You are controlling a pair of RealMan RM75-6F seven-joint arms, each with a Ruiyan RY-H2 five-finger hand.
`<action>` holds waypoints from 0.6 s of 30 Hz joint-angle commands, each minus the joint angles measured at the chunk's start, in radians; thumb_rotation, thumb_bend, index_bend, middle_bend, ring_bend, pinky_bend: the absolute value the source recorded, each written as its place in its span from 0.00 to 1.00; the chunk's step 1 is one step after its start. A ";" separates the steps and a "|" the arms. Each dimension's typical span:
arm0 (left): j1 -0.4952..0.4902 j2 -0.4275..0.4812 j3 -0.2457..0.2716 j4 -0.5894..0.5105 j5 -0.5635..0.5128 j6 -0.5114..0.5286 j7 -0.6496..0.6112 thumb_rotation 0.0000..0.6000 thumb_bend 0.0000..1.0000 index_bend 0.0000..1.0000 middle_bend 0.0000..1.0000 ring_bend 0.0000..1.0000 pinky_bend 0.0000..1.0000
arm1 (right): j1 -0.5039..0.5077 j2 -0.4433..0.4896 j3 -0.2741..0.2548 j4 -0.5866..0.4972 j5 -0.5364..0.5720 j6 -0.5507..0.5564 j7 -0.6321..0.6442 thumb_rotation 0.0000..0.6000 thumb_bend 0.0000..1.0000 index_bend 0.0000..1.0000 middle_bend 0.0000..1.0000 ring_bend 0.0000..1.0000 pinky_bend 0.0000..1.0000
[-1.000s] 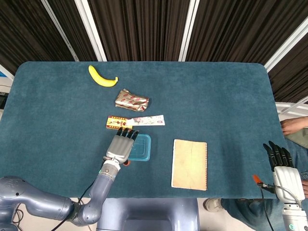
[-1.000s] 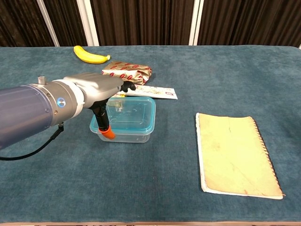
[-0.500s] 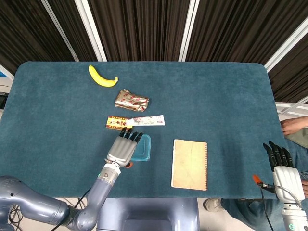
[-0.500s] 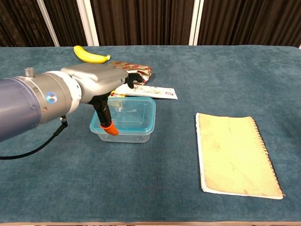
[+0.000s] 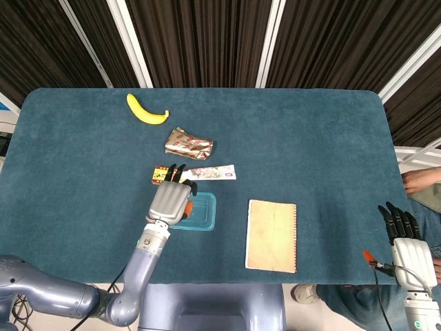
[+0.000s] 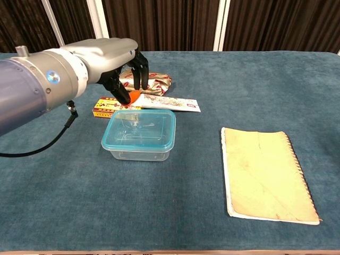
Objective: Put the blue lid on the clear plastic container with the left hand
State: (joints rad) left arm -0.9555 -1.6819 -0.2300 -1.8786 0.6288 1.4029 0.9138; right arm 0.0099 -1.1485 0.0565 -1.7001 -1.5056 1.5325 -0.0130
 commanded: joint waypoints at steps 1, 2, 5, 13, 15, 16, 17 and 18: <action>-0.009 -0.005 -0.022 0.032 -0.027 -0.024 0.003 1.00 0.48 0.52 0.47 0.00 0.00 | 0.001 0.001 0.000 -0.001 0.001 -0.001 0.002 1.00 0.27 0.02 0.00 0.00 0.00; -0.011 -0.007 -0.026 0.042 -0.031 -0.027 0.003 1.00 0.48 0.53 0.48 0.00 0.00 | 0.001 0.001 0.000 -0.001 0.000 -0.001 0.003 1.00 0.27 0.02 0.00 0.00 0.00; -0.015 -0.017 -0.037 0.071 -0.040 -0.039 -0.003 1.00 0.48 0.55 0.50 0.00 0.00 | 0.000 0.002 0.001 -0.002 0.001 -0.001 0.006 1.00 0.27 0.02 0.00 0.00 0.00; -0.024 -0.038 -0.033 0.127 -0.041 -0.073 -0.006 1.00 0.48 0.58 0.52 0.00 0.00 | 0.001 0.004 0.001 -0.002 -0.001 -0.001 0.008 1.00 0.27 0.02 0.00 0.00 0.00; -0.025 -0.043 -0.031 0.134 -0.036 -0.081 -0.009 1.00 0.49 0.59 0.53 0.01 0.00 | 0.000 0.004 0.002 -0.002 0.000 0.000 0.010 1.00 0.27 0.02 0.00 0.00 0.00; -0.026 -0.045 -0.030 0.138 -0.030 -0.086 -0.012 1.00 0.49 0.59 0.53 0.01 0.00 | 0.000 0.005 0.002 -0.002 0.002 0.000 0.010 1.00 0.27 0.02 0.00 0.00 0.00; -0.028 -0.048 -0.029 0.143 -0.024 -0.092 -0.015 1.00 0.49 0.59 0.54 0.01 0.00 | 0.000 0.005 0.002 -0.003 0.004 -0.001 0.011 1.00 0.27 0.02 0.00 0.00 0.00; -0.029 -0.052 -0.028 0.149 -0.021 -0.097 -0.017 1.00 0.49 0.59 0.54 0.01 0.00 | 0.000 0.005 0.003 -0.003 0.006 -0.002 0.010 1.00 0.27 0.02 0.00 0.00 0.00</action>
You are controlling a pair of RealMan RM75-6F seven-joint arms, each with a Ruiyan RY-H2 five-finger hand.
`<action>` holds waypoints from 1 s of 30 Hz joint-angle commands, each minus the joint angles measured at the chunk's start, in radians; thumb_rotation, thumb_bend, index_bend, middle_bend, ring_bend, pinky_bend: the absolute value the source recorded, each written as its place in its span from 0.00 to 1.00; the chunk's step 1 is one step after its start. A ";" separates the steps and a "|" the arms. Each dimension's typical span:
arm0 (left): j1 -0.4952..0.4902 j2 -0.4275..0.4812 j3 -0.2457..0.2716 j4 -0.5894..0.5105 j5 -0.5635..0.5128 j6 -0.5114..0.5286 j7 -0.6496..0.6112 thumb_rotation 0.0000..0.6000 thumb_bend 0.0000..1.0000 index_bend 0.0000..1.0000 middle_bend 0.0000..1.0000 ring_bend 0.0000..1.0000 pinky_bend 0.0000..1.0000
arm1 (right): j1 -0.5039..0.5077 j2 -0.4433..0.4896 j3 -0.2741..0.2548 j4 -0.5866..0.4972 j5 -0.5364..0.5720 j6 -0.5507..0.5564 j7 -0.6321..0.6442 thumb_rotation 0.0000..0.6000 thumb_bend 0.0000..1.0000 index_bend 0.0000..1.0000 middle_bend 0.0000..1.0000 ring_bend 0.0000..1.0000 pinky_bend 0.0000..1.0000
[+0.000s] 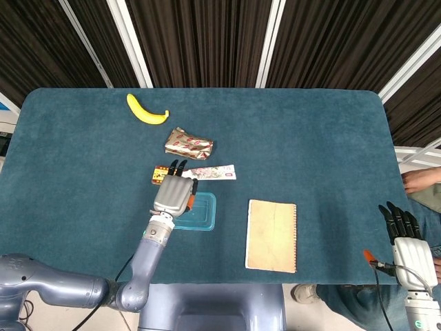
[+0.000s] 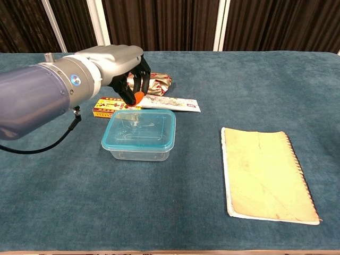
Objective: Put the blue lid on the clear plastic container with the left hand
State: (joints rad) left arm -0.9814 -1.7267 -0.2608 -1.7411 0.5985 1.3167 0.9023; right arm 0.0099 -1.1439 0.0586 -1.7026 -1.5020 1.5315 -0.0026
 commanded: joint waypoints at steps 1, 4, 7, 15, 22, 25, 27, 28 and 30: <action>-0.005 -0.012 0.004 0.019 0.011 -0.014 -0.005 1.00 0.49 0.59 0.54 0.01 0.00 | 0.001 0.000 0.001 -0.001 0.004 -0.003 -0.001 1.00 0.27 0.02 0.00 0.00 0.00; -0.013 -0.029 0.004 0.038 0.006 -0.027 0.000 1.00 0.49 0.59 0.55 0.01 0.00 | 0.001 0.000 0.002 -0.003 0.010 -0.006 0.001 1.00 0.27 0.02 0.00 0.00 0.00; -0.026 -0.049 -0.001 0.067 -0.005 -0.046 0.008 1.00 0.49 0.59 0.55 0.01 0.00 | 0.000 0.002 0.002 -0.007 0.015 -0.009 0.004 1.00 0.27 0.02 0.00 0.00 0.00; -0.054 -0.108 -0.012 0.167 -0.014 -0.070 0.020 1.00 0.49 0.59 0.55 0.02 0.00 | 0.001 0.008 0.004 -0.013 0.025 -0.017 0.016 1.00 0.27 0.02 0.00 0.00 0.00; -0.078 -0.158 -0.032 0.232 -0.005 -0.089 0.019 1.00 0.49 0.59 0.55 0.02 0.00 | 0.000 0.010 0.003 -0.017 0.025 -0.017 0.017 1.00 0.27 0.02 0.00 0.00 0.00; -0.087 -0.171 -0.034 0.242 -0.007 -0.090 0.033 1.00 0.49 0.59 0.54 0.02 0.00 | 0.000 0.010 0.002 -0.017 0.024 -0.018 0.018 1.00 0.27 0.02 0.00 0.00 0.00; -0.090 -0.178 -0.033 0.245 -0.012 -0.088 0.045 1.00 0.49 0.59 0.54 0.02 0.00 | 0.001 0.010 0.002 -0.017 0.024 -0.019 0.018 1.00 0.27 0.02 0.00 0.00 0.00; -0.090 -0.181 -0.032 0.247 -0.018 -0.086 0.052 1.00 0.49 0.59 0.54 0.02 0.00 | 0.001 0.010 0.003 -0.017 0.024 -0.018 0.018 1.00 0.27 0.02 0.00 0.00 0.00; -0.091 -0.188 -0.031 0.253 -0.026 -0.083 0.063 1.00 0.49 0.59 0.54 0.02 0.00 | 0.000 0.011 0.003 -0.017 0.026 -0.018 0.018 1.00 0.27 0.02 0.00 0.00 0.00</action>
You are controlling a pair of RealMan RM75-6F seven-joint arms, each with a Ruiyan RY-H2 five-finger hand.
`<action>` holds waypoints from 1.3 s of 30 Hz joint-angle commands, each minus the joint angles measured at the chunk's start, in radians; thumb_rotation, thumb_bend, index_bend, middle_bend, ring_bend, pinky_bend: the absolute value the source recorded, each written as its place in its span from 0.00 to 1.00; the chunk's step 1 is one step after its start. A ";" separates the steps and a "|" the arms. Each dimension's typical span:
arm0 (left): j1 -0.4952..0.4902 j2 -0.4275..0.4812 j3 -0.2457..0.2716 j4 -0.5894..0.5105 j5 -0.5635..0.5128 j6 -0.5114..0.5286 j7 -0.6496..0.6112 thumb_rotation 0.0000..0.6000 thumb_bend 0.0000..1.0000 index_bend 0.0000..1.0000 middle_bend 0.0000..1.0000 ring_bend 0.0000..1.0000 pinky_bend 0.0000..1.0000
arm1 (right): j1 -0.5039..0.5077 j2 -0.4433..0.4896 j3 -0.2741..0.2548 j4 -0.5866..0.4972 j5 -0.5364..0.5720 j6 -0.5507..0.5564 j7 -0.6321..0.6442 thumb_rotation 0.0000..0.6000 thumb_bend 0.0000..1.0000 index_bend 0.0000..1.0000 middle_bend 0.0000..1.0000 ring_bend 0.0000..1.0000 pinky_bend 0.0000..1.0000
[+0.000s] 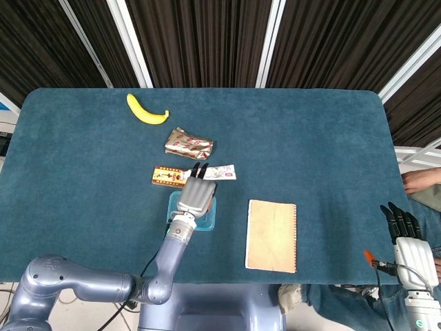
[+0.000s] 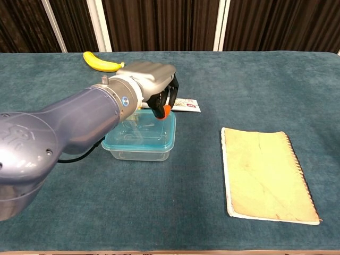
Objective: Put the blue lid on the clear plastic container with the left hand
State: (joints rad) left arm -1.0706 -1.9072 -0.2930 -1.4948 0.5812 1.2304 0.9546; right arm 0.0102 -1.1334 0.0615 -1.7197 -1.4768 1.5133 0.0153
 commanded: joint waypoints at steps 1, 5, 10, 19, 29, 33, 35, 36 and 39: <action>-0.001 -0.011 0.001 0.010 -0.011 0.004 0.013 1.00 0.49 0.59 0.54 0.02 0.00 | -0.001 0.000 0.000 0.000 0.001 0.001 0.001 1.00 0.27 0.02 0.00 0.00 0.00; -0.003 -0.020 -0.003 0.022 -0.008 0.004 0.016 1.00 0.49 0.59 0.54 0.02 0.00 | -0.001 0.000 0.000 0.003 -0.002 0.002 0.000 1.00 0.27 0.02 0.00 0.00 0.00; -0.007 -0.030 -0.004 0.029 0.000 0.003 0.022 1.00 0.49 0.59 0.54 0.02 0.00 | 0.000 -0.002 0.001 0.005 0.001 0.000 -0.001 1.00 0.27 0.02 0.00 0.00 0.00; -0.005 -0.042 -0.002 0.052 -0.005 0.007 0.046 1.00 0.49 0.59 0.54 0.02 0.00 | 0.000 -0.002 0.001 0.006 0.001 0.000 0.000 1.00 0.27 0.02 0.00 0.00 0.00; -0.002 -0.048 0.000 0.064 0.006 0.005 0.057 1.00 0.49 0.59 0.54 0.02 0.00 | 0.000 -0.002 0.001 0.004 0.005 -0.003 -0.002 1.00 0.27 0.02 0.00 0.00 0.00; -0.002 -0.054 0.002 0.077 0.007 0.003 0.066 1.00 0.49 0.60 0.54 0.02 0.00 | 0.000 -0.001 0.002 0.002 0.009 -0.004 -0.003 1.00 0.27 0.02 0.00 0.00 0.00; -0.002 -0.057 0.005 0.084 0.008 0.002 0.072 1.00 0.49 0.60 0.54 0.02 0.00 | 0.000 -0.001 0.003 0.001 0.011 -0.004 -0.003 1.00 0.27 0.02 0.00 0.00 0.00; -0.002 -0.059 0.005 0.088 0.008 0.002 0.075 1.00 0.49 0.60 0.54 0.02 0.00 | 0.000 -0.001 0.003 0.001 0.011 -0.004 -0.003 1.00 0.27 0.02 0.00 0.00 0.00; -0.002 -0.063 0.006 0.095 0.005 0.000 0.082 1.00 0.49 0.60 0.54 0.02 0.00 | -0.001 -0.001 0.004 -0.001 0.014 -0.004 -0.003 1.00 0.27 0.02 0.00 0.00 0.00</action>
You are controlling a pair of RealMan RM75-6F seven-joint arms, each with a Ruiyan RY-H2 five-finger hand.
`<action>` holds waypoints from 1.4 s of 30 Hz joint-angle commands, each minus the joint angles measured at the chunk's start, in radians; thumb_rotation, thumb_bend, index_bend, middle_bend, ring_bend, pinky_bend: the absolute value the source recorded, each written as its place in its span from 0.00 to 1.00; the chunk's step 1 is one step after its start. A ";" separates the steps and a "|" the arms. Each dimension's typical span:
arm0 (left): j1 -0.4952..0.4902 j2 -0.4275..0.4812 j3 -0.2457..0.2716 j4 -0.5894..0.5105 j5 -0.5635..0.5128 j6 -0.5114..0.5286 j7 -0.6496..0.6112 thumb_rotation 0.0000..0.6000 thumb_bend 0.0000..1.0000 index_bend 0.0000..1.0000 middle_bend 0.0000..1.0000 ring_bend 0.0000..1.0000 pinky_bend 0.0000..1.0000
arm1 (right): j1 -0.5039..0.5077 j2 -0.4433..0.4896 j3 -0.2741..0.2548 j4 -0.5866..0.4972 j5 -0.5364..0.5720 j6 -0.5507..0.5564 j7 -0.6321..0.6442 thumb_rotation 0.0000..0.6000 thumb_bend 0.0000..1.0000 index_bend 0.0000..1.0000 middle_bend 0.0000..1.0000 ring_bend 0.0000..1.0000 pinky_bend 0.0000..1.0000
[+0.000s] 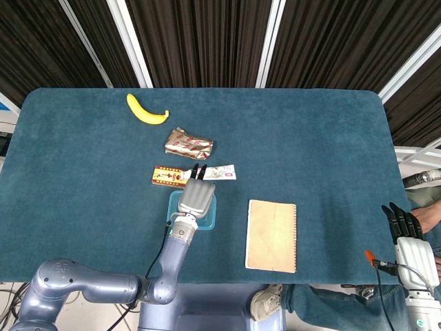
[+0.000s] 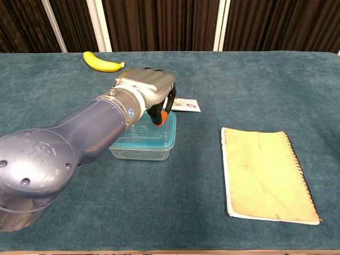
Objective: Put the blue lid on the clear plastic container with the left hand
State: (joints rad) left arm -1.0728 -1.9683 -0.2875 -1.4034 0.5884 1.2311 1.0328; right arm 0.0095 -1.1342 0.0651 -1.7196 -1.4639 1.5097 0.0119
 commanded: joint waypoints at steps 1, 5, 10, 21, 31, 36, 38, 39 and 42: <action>0.000 -0.004 0.000 0.006 -0.003 -0.002 0.007 1.00 0.49 0.60 0.54 0.02 0.00 | 0.000 0.000 0.001 -0.001 0.001 0.000 0.000 1.00 0.27 0.02 0.00 0.00 0.00; 0.000 -0.010 0.000 0.013 -0.001 -0.003 0.013 1.00 0.49 0.60 0.54 0.02 0.00 | 0.000 0.000 0.000 -0.001 0.001 -0.001 -0.002 1.00 0.27 0.02 0.00 0.00 0.00; 0.001 -0.020 0.006 0.025 0.005 -0.006 0.021 1.00 0.49 0.60 0.54 0.02 0.00 | 0.000 -0.001 0.000 -0.001 0.000 0.001 -0.002 1.00 0.27 0.02 0.00 0.00 0.00; 0.006 -0.039 0.018 0.050 0.021 -0.010 0.033 1.00 0.49 0.60 0.54 0.02 0.00 | 0.000 0.000 0.001 -0.001 -0.002 0.002 0.000 1.00 0.27 0.02 0.00 0.00 0.00; 0.013 -0.056 0.041 0.073 0.040 -0.015 0.059 1.00 0.49 0.61 0.54 0.02 0.00 | -0.001 0.000 0.002 -0.002 -0.002 0.004 0.001 1.00 0.27 0.02 0.00 0.00 0.00; 0.017 -0.060 0.044 0.074 0.045 -0.015 0.073 1.00 0.49 0.61 0.54 0.02 0.00 | 0.000 0.001 0.001 -0.002 -0.003 0.002 0.000 1.00 0.27 0.02 0.00 0.00 0.00; 0.018 -0.059 0.040 0.067 0.049 -0.011 0.076 1.00 0.49 0.60 0.54 0.02 0.00 | -0.001 0.001 0.001 -0.002 -0.005 0.004 0.000 1.00 0.27 0.02 0.00 0.00 0.00; 0.018 -0.056 0.038 0.061 0.052 -0.008 0.079 1.00 0.49 0.60 0.54 0.02 0.00 | -0.001 0.001 0.001 -0.002 -0.005 0.004 -0.001 1.00 0.27 0.02 0.00 0.00 0.00; 0.019 -0.042 0.021 0.024 0.068 0.011 0.076 1.00 0.49 0.61 0.53 0.02 0.00 | -0.001 0.001 0.001 -0.002 -0.006 0.005 -0.001 1.00 0.27 0.02 0.00 0.00 0.00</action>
State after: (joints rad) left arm -1.0543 -2.0185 -0.2569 -1.3631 0.6468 1.2313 1.1102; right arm 0.0082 -1.1335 0.0656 -1.7214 -1.4698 1.5152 0.0113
